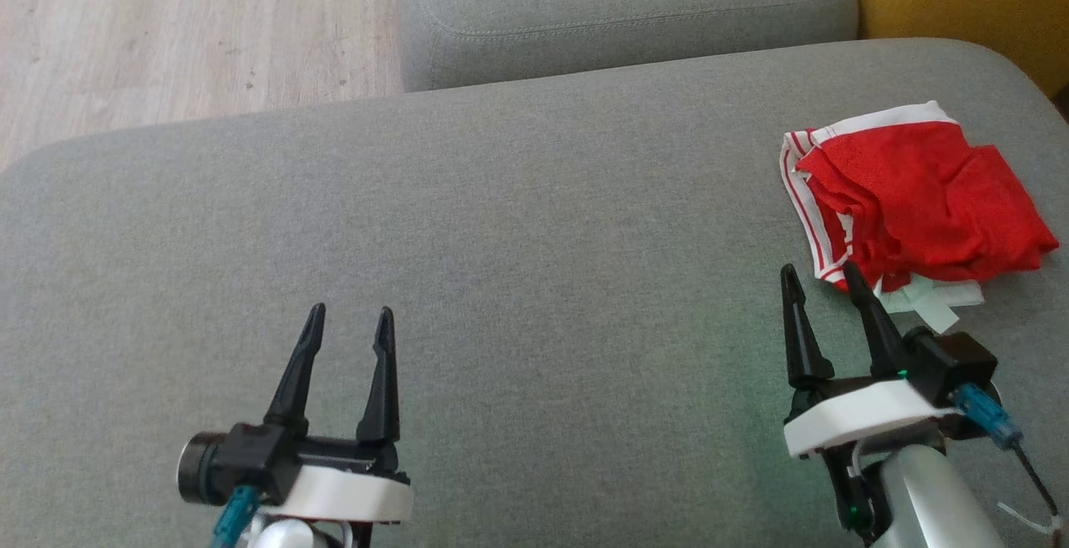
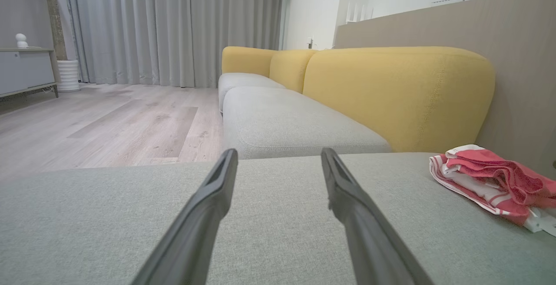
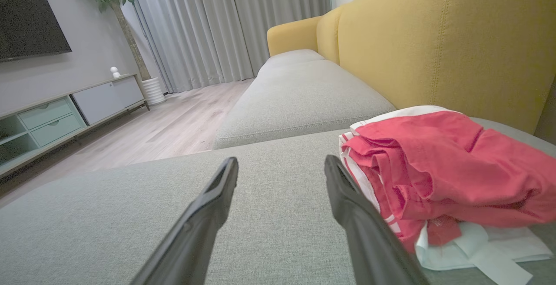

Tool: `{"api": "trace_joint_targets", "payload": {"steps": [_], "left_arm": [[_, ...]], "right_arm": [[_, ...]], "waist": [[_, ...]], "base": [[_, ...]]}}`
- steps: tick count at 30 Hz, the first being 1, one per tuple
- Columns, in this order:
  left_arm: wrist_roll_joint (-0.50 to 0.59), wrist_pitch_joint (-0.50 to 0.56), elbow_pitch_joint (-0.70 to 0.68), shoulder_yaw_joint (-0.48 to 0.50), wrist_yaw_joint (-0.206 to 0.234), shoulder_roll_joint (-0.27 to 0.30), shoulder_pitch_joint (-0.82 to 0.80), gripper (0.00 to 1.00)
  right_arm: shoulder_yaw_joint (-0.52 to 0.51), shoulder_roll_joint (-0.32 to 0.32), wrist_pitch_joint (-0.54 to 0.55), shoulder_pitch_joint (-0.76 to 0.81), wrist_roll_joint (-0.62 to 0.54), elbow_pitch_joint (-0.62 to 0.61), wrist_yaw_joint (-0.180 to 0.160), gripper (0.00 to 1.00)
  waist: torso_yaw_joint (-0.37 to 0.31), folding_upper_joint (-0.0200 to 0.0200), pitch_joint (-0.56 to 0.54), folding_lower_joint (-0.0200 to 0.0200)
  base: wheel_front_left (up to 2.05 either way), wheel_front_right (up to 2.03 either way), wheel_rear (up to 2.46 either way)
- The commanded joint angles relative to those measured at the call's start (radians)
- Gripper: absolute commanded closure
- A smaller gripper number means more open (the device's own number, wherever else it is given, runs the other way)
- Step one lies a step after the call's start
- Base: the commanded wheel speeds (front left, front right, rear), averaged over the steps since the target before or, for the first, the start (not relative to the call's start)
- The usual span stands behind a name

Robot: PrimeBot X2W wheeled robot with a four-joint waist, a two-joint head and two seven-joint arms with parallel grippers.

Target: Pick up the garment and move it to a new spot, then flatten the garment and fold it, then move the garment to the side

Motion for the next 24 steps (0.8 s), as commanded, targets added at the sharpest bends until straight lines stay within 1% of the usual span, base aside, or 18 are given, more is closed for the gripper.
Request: {"api": "trace_joint_targets", "payload": {"steps": [1, 10, 19, 20, 24], "left_arm": [[-0.011, -0.005, -0.039, 0.039, 0.003, 0.002, -0.027, 0.00], [-0.070, -0.005, -0.039, 0.054, 0.000, 0.002, -0.019, 0.00], [-0.072, -0.005, -0.051, 0.059, -0.005, 0.002, -0.016, 0.00], [-0.069, 0.000, -0.017, 0.022, -0.005, 0.000, 0.008, 1.00], [-0.074, 0.001, 0.040, 0.019, -0.006, 0.000, 0.026, 1.00]], "right_arm": [[0.021, 0.005, -0.011, -0.034, -0.001, -0.038, 0.007, 0.00], [0.022, 0.005, -0.011, -0.035, -0.001, -0.039, 0.007, 0.00], [0.021, 0.005, -0.011, -0.037, 0.000, -0.040, 0.007, 0.00], [-0.001, 0.000, 0.000, 0.000, 0.001, -0.004, 0.000, 1.00], [0.001, 0.000, 0.001, 0.024, 0.003, 0.048, -0.001, 1.00]], "waist": [[0.000, 0.0000, 0.000, 0.0000], [-0.001, 0.0000, 0.002, 0.0000], [-0.001, 0.0000, 0.003, 0.0000], [-0.001, 0.0000, 0.003, 0.0000], [-0.001, 0.0000, 0.003, 0.0000]], "base": [[0.00, 0.00, 0.00], [0.00, 0.00, 0.00], [0.00, 0.00, 0.00], [0.00, 0.00, 0.00], [0.00, 0.00, 0.00]]}}
